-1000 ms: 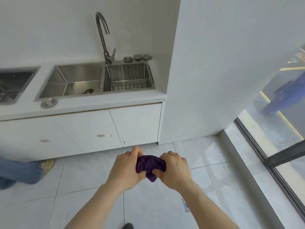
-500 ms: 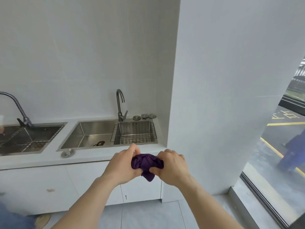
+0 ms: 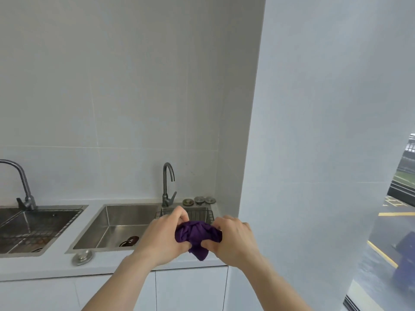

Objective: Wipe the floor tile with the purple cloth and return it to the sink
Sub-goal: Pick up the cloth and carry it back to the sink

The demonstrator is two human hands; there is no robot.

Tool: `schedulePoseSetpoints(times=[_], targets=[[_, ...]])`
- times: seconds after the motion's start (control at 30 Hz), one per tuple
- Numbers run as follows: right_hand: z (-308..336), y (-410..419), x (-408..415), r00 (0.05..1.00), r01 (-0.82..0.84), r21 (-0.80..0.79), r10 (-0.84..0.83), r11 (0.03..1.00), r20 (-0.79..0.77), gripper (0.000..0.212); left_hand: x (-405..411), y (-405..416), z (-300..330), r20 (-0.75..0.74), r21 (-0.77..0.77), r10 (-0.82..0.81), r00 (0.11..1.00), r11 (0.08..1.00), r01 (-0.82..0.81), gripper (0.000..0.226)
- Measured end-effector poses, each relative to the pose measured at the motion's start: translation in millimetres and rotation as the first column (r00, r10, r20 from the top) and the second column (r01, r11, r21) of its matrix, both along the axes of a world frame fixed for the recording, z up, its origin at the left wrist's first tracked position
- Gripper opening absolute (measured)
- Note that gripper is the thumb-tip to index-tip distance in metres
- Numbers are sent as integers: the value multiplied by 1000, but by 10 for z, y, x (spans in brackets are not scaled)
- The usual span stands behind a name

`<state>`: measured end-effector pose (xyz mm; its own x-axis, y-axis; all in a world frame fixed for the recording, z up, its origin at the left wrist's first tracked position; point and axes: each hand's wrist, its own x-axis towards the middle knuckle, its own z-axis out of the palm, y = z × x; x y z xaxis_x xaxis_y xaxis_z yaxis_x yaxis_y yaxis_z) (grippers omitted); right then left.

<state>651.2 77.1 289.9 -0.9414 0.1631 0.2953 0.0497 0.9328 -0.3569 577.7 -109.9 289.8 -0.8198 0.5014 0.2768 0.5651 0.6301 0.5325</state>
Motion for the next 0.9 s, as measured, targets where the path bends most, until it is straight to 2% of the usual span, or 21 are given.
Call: schedulePoseSetpoints(times=[0.37, 0.47, 0.6, 0.8, 0.9], targets=[[209, -482, -1102, 994, 5, 61, 2, 998, -105, 29, -1058, -407, 97, -34, 74, 42, 999, 996, -39, 48], [123, -598, -1354, 995, 13, 55, -7, 998, -101, 26, -1291, -482, -26, -45, 93, 62, 997, 994, -58, 48], [-4, -634, -1615, 996, 39, 69, -33, 997, -77, 33, -1551, -474, -161, -46, 87, 68, 997, 994, -64, 47], [-163, -527, -2013, 998, 54, 62, -51, 997, -38, 37, -1945, -374, -266, -38, 56, 85, 996, 995, -83, 48], [-399, -310, -2494, 999, 49, 14, -49, 999, 13, 38, -2403, -138, -496, -1, 32, 92, 996, 995, -92, 49]])
